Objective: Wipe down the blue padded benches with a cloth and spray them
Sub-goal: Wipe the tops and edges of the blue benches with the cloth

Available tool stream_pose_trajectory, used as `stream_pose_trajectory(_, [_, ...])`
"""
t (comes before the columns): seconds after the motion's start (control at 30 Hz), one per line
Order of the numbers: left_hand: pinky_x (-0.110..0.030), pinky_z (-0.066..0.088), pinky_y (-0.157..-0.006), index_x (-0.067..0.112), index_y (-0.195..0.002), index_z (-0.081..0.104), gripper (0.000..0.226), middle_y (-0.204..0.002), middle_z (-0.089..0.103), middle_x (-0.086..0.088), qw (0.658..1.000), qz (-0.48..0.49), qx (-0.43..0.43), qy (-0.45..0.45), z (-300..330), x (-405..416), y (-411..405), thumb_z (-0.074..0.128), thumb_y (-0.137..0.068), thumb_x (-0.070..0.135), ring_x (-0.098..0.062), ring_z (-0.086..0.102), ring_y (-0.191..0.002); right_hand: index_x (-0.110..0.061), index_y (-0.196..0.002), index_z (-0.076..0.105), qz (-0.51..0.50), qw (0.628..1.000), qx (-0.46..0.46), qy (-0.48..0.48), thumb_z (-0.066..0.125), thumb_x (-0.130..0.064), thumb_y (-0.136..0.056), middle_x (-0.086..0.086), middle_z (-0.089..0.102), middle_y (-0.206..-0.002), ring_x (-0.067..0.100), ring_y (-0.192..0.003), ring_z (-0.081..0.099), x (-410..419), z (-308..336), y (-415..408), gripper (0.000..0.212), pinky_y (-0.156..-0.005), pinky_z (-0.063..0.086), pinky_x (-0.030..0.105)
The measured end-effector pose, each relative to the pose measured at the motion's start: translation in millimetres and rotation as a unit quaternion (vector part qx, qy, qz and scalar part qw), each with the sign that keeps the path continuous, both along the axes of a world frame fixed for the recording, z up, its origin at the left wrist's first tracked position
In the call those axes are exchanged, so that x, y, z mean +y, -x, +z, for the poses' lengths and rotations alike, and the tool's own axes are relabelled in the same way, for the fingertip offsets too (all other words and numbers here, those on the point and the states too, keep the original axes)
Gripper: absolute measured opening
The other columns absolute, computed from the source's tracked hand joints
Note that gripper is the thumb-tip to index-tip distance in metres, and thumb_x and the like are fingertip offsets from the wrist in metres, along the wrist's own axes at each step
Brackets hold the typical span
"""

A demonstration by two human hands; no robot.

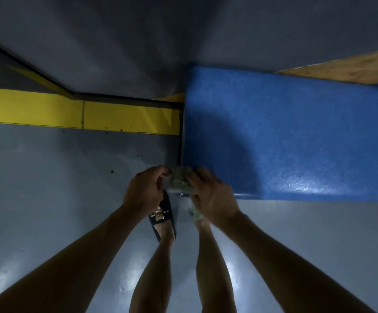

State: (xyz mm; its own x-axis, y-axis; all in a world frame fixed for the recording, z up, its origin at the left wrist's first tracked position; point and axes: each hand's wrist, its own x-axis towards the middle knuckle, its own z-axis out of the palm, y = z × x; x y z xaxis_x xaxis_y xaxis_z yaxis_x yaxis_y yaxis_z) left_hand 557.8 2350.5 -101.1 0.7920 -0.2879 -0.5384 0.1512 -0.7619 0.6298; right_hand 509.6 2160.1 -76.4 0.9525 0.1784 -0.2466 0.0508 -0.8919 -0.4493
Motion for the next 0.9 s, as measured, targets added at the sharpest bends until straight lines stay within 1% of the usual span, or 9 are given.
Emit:
stream_pose_trajectory(0.2, [-0.026,0.050,-0.090,0.015,-0.116,0.066,0.033,-0.114,0.070,0.001,0.999,0.039,0.004,0.016,-3,13,4,0.045,-0.095,-0.001,-0.011,0.064,-0.105,-0.014,-0.125,0.058,-0.245,0.963,-0.035,0.107,0.062,-0.005,-0.077,0.014,0.053,-0.108,0.039,-0.071,0.059,-70,6,-20,0.049,-0.055,0.042,0.033])
stream_pose_trajectory(0.33, [-0.026,0.052,-0.087,0.015,-0.117,0.065,0.033,-0.115,0.070,0.000,0.998,0.055,0.008,0.012,-6,16,7,0.045,-0.096,0.000,-0.012,0.064,-0.104,-0.019,-0.117,0.053,-0.163,0.986,-0.020,0.022,0.066,-0.003,-0.077,0.011,0.054,-0.110,0.028,-0.069,0.062,-13,4,0,0.044,-0.057,0.056,0.034])
stream_pose_trajectory(0.4, [-0.024,0.052,-0.087,0.016,-0.118,0.065,0.034,-0.116,0.069,0.001,0.998,0.060,0.014,0.011,-4,19,9,0.046,-0.095,0.000,-0.012,0.064,-0.105,-0.025,-0.114,0.050,-0.105,0.994,0.005,-0.015,0.067,-0.006,-0.080,0.007,0.055,-0.111,0.021,-0.073,0.065,11,5,9,0.043,-0.063,0.058,0.026])
stream_pose_trajectory(0.57, [-0.020,0.045,-0.088,0.020,-0.117,0.064,0.035,-0.118,0.067,0.006,0.995,0.089,0.041,-0.008,2,23,5,0.042,-0.097,0.002,-0.006,0.060,-0.105,-0.020,-0.113,0.058,0.091,0.993,0.076,0.001,0.085,-0.017,-0.068,0.009,0.058,-0.115,0.022,-0.072,0.069,37,2,0,0.052,-0.056,0.060,0.030])
stream_pose_trajectory(0.63, [-0.019,0.043,-0.086,0.023,-0.115,0.066,0.040,-0.119,0.067,0.007,0.992,0.110,0.065,-0.024,3,24,3,0.039,-0.096,0.000,-0.005,0.060,-0.104,-0.016,-0.119,0.060,0.250,0.962,0.081,0.074,0.081,-0.019,-0.073,0.010,0.055,-0.124,0.024,-0.079,0.068,32,4,-16,0.051,-0.064,0.059,0.034])
stream_pose_trajectory(0.7, [-0.019,0.043,-0.083,0.028,-0.111,0.066,0.042,-0.118,0.068,0.008,0.990,0.121,0.067,-0.030,4,25,2,0.040,-0.094,0.000,-0.007,0.062,-0.104,-0.017,-0.129,0.053,0.383,0.912,0.098,0.110,0.056,-0.024,-0.090,0.011,0.052,-0.130,0.028,-0.096,0.064,22,6,-42,0.041,-0.078,0.058,0.043])
stream_pose_trajectory(0.77, [-0.020,0.044,-0.084,0.028,-0.112,0.067,0.041,-0.117,0.069,0.008,0.990,0.126,0.054,-0.033,4,25,1,0.042,-0.094,0.000,-0.010,0.064,-0.107,-0.023,-0.119,0.056,0.293,0.949,0.093,0.066,0.041,-0.034,-0.094,0.003,0.060,-0.113,0.026,-0.091,0.065,13,2,-71,0.032,-0.075,0.057,0.039])
stream_pose_trajectory(0.83, [-0.022,0.046,-0.089,0.025,-0.115,0.067,0.041,-0.118,0.069,0.006,0.991,0.126,0.044,-0.028,3,25,2,0.042,-0.095,0.000,-0.011,0.064,-0.109,-0.019,-0.108,0.062,0.173,0.980,0.021,0.101,0.054,-0.029,-0.084,0.007,0.060,-0.104,0.029,-0.074,0.066,12,4,-95,0.027,-0.056,0.051,0.034])
stream_pose_trajectory(0.9, [-0.024,0.047,-0.092,0.026,-0.115,0.066,0.040,-0.119,0.068,0.006,0.991,0.126,0.043,-0.025,3,27,3,0.042,-0.096,0.001,-0.011,0.063,-0.109,-0.015,-0.106,0.064,0.156,0.982,-0.004,0.107,0.067,-0.017,-0.072,0.012,0.059,-0.109,0.032,-0.066,0.066,17,3,-87,0.033,-0.046,0.049,0.033])
